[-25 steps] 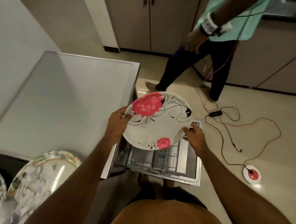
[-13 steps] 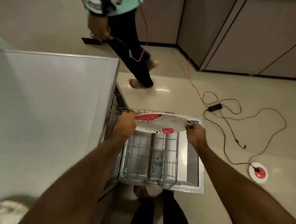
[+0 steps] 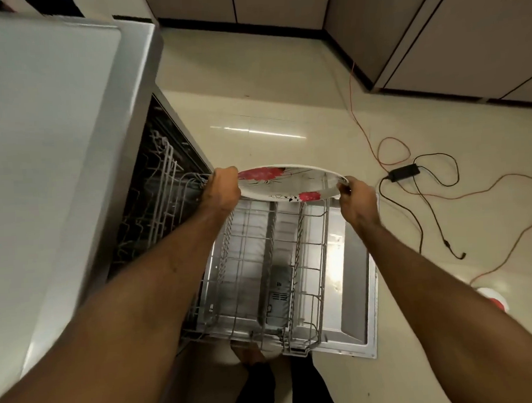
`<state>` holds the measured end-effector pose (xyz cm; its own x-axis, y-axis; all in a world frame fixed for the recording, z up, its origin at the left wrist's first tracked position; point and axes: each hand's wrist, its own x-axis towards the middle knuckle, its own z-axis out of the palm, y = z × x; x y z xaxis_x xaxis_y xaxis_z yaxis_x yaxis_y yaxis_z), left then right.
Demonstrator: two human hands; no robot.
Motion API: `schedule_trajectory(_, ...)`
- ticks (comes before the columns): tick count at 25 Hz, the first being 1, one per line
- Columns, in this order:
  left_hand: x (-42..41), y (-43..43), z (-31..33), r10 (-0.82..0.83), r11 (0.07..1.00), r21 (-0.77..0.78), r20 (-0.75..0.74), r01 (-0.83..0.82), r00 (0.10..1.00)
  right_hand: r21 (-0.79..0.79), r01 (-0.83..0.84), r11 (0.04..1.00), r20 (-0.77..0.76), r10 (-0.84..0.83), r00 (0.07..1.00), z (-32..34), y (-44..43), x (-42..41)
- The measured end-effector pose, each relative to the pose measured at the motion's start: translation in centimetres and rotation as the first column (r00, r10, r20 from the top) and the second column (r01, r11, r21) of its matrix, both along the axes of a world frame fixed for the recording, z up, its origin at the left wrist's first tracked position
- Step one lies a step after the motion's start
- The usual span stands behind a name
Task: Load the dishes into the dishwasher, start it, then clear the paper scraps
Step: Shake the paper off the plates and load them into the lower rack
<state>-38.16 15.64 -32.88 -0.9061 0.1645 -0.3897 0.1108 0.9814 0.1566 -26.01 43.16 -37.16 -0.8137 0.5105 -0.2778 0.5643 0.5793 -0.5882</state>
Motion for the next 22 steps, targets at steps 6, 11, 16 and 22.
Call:
schedule_trajectory(6,-0.7,0.1,-3.3,-0.019,0.999,-0.037,0.032,0.020,0.999,-0.031,-0.012,0.999,0.007,0.013,1.000,-3.3,0.4,0.5)
schedule_trajectory(11,-1.8,0.2,-4.6,0.005,1.000,0.012,0.016,-0.005,1.000,-0.004,0.001,1.000,-0.012,-0.001,1.000,-4.6,0.3,0.7)
schedule_trajectory(16,-2.4,0.0,-4.8,-0.016,0.998,0.064,0.000,0.016,1.000,0.057,-0.029,0.998,-0.065,0.032,0.997,-4.3,0.2,1.5)
schedule_trajectory(22,-3.4,0.1,-5.4,-0.038,0.998,0.045,-0.005,0.038,0.999,0.051,-0.027,0.998,-0.059,0.030,0.998,-5.0,0.2,1.1)
